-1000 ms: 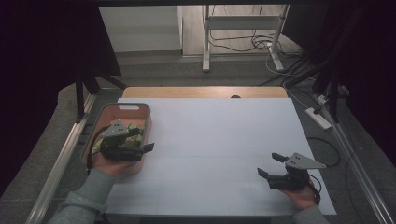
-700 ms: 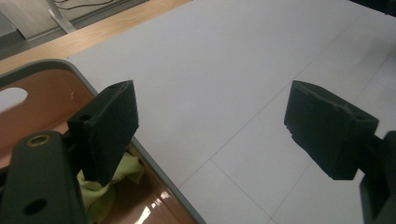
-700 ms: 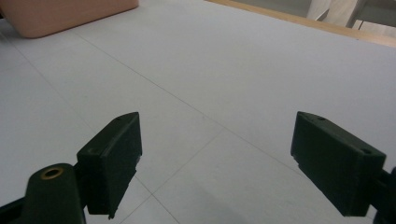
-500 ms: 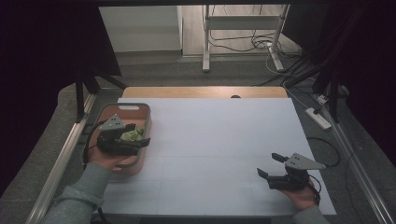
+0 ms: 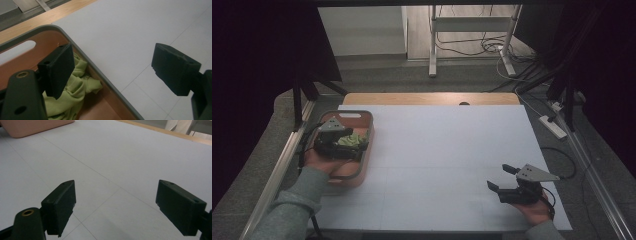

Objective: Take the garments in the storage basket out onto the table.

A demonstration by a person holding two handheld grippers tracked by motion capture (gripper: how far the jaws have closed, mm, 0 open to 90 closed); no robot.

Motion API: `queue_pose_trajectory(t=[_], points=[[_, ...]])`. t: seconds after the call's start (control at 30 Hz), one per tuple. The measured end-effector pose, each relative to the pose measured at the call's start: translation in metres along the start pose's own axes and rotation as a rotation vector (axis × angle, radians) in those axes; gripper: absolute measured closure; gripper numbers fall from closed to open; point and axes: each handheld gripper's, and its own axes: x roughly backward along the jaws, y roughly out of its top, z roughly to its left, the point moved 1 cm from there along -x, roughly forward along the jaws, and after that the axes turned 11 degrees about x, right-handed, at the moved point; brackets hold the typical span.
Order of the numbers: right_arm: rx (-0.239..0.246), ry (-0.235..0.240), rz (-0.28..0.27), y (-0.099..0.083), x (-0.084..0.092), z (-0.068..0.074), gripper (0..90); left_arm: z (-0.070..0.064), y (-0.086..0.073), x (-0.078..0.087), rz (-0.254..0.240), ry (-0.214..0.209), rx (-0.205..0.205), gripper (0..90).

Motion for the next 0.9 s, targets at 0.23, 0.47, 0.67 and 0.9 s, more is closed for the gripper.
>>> queue_pose_trajectory(t=[0.23, 0.47, 0.67, 0.9], points=[[0.005, 0.006, -0.004, 0.000, 0.000, 0.000, 17.0, 0.011, 0.003, 0.001, 0.028, 0.014, 0.002, 18.5], [0.007, 0.013, 0.000, 0.000, 0.000, 0.001, 17.0, 0.019, 0.003, -0.001, 0.032, 0.001, 0.010, 18.3], [0.008, 0.012, 0.001, 0.000, 0.000, 0.001, 17.0, 0.025, 0.003, -0.003, 0.042, 0.011, 0.017, 18.0], [0.012, 0.018, -0.002, 0.000, 0.000, 0.001, 17.0, 0.037, 0.003, -0.003, 0.058, 0.009, 0.027, 18.1]])
